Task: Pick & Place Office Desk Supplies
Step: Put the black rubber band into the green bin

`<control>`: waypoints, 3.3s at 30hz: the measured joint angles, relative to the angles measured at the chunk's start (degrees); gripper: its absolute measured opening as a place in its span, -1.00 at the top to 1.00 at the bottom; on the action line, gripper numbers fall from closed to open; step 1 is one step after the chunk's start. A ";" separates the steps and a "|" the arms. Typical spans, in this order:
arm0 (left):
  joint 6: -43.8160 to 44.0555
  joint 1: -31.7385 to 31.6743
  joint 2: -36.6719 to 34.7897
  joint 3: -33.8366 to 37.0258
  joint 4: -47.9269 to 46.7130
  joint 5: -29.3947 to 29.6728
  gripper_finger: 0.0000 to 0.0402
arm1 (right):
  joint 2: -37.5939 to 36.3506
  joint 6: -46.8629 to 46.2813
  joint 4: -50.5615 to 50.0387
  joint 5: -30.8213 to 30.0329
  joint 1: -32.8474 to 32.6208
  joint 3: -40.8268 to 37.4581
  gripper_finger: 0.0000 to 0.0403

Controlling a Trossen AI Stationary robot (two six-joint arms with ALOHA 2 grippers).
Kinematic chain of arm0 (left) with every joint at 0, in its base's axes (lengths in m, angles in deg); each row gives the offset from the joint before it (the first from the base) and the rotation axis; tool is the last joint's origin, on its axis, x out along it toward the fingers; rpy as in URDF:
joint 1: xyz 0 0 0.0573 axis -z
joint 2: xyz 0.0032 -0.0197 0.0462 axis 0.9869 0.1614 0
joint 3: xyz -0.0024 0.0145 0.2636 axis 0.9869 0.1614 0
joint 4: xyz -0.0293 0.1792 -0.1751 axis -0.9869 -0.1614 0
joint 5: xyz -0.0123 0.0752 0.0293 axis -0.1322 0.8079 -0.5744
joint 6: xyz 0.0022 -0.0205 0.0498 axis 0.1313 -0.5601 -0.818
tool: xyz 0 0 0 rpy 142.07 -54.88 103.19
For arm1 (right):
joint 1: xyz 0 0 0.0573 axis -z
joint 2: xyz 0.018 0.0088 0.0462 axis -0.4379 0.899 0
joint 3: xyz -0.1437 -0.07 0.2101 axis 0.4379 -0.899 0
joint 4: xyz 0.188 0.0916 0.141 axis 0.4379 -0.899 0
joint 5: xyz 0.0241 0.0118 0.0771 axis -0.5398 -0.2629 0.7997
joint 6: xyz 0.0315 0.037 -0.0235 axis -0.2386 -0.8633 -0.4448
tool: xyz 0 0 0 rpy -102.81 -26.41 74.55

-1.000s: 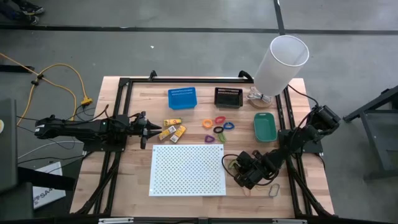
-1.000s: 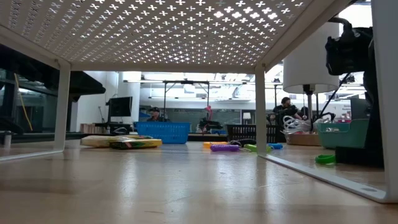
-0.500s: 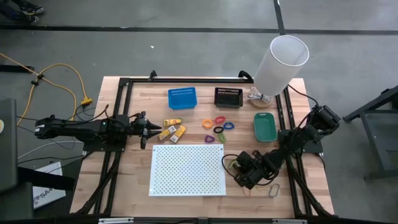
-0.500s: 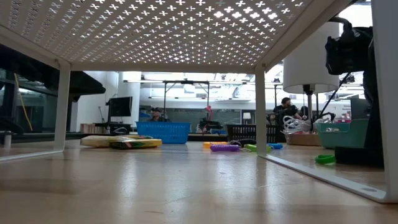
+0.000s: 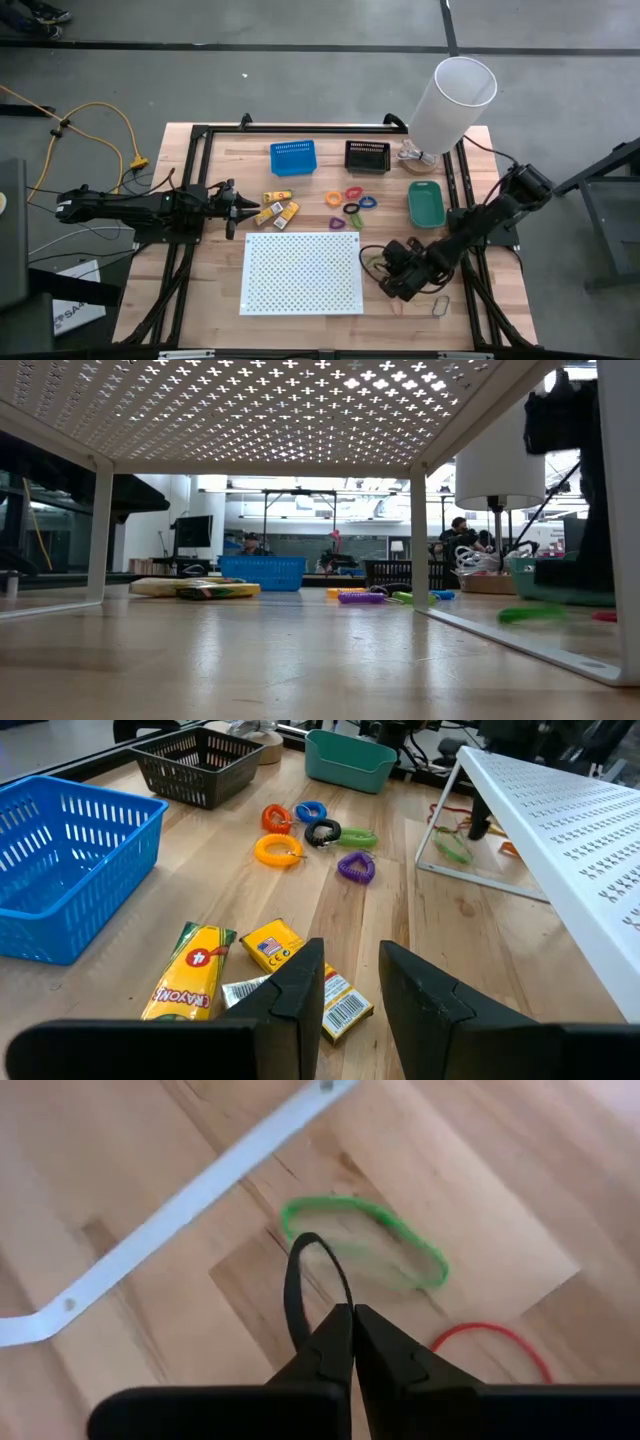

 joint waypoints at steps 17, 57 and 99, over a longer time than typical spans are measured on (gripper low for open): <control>0.00 0.01 0.00 0.00 -0.02 0.01 0.53 | -10.87 4.41 -5.84 -3.72 0.00 0.02 0.99; 0.00 0.00 0.02 0.00 0.00 0.00 0.53 | -34.87 -6.69 -45.23 -7.82 20.42 0.00 0.99; 0.00 0.00 0.00 0.00 0.02 0.00 0.53 | -34.10 4.24 -20.38 2.05 40.68 -18.67 0.98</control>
